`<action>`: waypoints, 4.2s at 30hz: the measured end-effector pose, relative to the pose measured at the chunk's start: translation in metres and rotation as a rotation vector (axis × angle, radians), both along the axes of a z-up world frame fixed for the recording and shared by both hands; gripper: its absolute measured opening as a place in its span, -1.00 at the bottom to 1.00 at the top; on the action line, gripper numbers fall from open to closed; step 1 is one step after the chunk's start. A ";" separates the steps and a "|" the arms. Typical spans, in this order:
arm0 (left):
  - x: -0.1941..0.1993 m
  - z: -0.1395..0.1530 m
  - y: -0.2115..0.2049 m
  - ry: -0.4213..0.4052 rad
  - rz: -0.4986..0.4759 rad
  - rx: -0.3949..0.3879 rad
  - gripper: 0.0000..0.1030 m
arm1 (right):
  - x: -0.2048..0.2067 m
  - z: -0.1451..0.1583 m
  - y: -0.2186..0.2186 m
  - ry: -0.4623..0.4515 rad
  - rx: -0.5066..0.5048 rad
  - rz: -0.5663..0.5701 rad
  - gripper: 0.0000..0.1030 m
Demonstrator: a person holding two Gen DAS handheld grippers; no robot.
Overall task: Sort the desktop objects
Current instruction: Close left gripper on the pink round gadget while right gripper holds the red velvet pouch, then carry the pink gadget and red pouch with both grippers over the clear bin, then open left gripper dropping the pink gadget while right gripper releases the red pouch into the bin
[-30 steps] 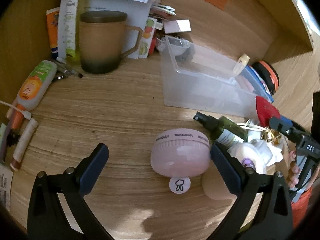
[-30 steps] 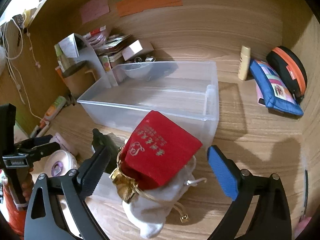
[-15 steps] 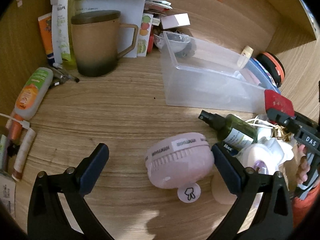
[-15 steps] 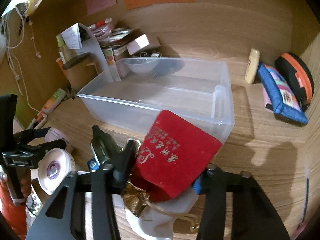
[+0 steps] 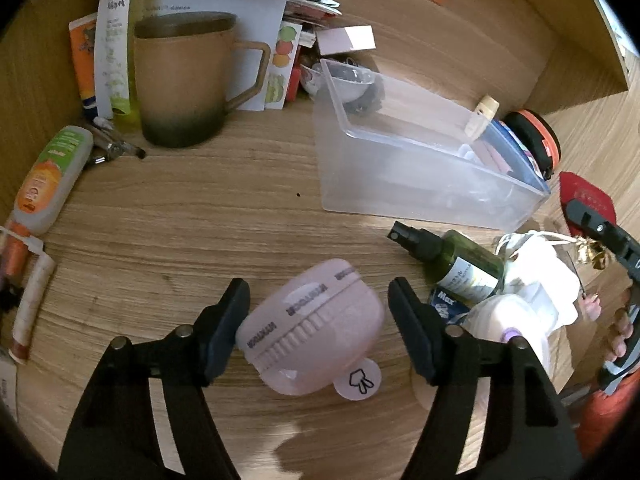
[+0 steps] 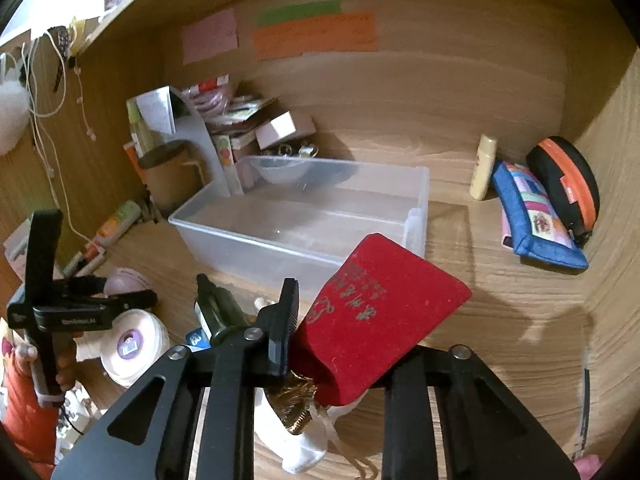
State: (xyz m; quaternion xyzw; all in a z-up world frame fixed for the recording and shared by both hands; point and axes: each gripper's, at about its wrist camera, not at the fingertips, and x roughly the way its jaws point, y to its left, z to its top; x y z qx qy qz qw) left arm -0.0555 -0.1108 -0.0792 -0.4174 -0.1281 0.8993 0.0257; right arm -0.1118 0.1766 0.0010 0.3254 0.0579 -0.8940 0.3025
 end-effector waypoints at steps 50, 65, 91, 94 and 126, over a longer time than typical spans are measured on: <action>-0.049 0.140 0.033 0.265 -0.064 -0.228 0.22 | -0.039 0.069 -0.004 0.079 -0.091 0.083 -0.65; -0.114 0.120 0.047 0.203 -0.118 -0.262 0.22 | -0.085 0.051 -0.032 0.025 -0.055 0.120 -0.64; -0.188 0.048 0.056 0.001 -0.229 -0.340 0.22 | -0.136 -0.008 -0.085 -0.111 0.162 0.225 -0.64; -0.190 0.042 0.058 -0.028 -0.246 -0.351 0.22 | -0.140 -0.016 -0.087 -0.153 0.185 0.240 -0.64; -0.210 0.013 0.086 -0.150 -0.297 -0.487 0.47 | -0.143 -0.054 -0.101 -0.255 0.385 0.244 -0.28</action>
